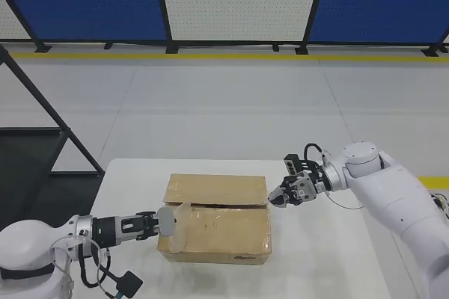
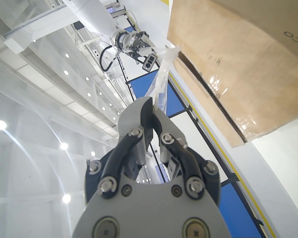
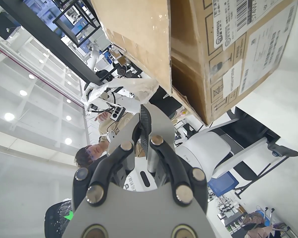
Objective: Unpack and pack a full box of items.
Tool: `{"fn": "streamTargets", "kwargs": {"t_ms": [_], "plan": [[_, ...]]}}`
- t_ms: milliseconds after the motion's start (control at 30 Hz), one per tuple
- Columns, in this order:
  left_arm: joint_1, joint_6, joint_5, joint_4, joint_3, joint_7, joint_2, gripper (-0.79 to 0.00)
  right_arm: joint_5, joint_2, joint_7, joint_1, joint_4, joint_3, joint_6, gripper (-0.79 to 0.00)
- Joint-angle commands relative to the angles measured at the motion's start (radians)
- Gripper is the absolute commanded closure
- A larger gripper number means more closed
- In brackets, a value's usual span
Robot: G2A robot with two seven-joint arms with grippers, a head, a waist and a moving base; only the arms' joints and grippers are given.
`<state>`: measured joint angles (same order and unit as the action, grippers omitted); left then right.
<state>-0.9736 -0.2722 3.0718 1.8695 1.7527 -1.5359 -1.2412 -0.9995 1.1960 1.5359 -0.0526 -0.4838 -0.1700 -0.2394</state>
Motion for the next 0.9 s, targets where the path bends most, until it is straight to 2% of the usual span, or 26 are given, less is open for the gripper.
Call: {"fn": "streamTargets", "kwargs": {"t_ms": [0,267,433,600,867], "plan": [[0.000,0.000,0.000,0.000,0.000,0.000,0.000,0.000,0.000,0.000,0.000,0.000,0.000,0.000,0.000,0.000],[-0.019,-0.012,0.000,0.011,-0.006,0.052,-0.005,0.000,0.025,-0.003,-0.046,0.029,-0.062,-0.019,0.029,0.000],[-0.039,-0.051,0.000,0.027,0.020,0.039,-0.013,0.000,0.036,-0.008,-0.025,0.040,-0.078,-0.050,0.074,0.000],[-0.070,-0.056,0.000,0.047,0.056,0.044,-0.037,0.000,0.045,-0.013,-0.013,0.046,-0.071,-0.085,0.129,0.000],[-0.100,-0.070,0.000,0.057,0.126,0.058,-0.079,0.000,0.082,-0.013,-0.079,0.059,-0.082,-0.122,0.106,0.000]]}}
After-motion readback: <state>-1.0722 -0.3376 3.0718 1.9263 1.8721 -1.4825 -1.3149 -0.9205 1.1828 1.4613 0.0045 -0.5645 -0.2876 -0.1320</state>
